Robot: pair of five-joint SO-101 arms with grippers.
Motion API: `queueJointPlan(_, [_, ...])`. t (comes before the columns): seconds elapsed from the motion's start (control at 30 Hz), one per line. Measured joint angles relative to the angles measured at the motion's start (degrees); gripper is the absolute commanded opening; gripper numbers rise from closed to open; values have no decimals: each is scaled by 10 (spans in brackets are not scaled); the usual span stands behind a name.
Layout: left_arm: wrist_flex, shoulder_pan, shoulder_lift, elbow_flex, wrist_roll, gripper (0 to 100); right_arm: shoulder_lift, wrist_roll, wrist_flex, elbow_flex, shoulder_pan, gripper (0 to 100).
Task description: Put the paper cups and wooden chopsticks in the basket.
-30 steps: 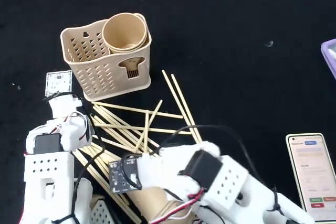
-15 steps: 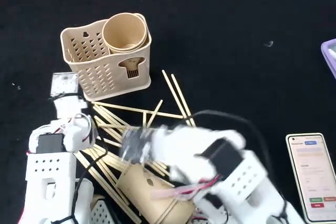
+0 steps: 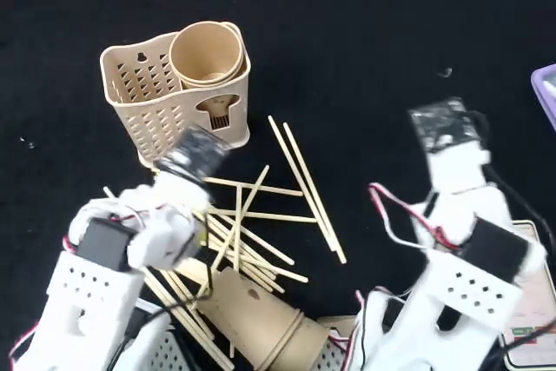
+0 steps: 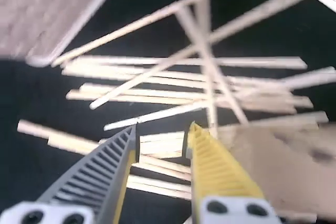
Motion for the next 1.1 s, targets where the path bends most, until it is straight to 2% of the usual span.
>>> queueJointPlan(0.2, [17,154,0,-35,-16,218,0,-4,-47,41,100,252])
queueJointPlan(0.4, [18,284,0,-36,34,216,0,-4,-122,97,199,252])
queueJointPlan(0.67, [18,451,0,-36,42,218,69,-4,-153,103,257,252])
queueJointPlan(0.8, [-7,484,0,-36,87,220,145,-4,-153,80,281,252])
queueJointPlan(0.97, [-105,493,0,12,185,221,259,-4,-154,11,306,252])
queueJointPlan(1.1, [-184,496,0,88,185,220,334,-4,-154,-30,310,252])
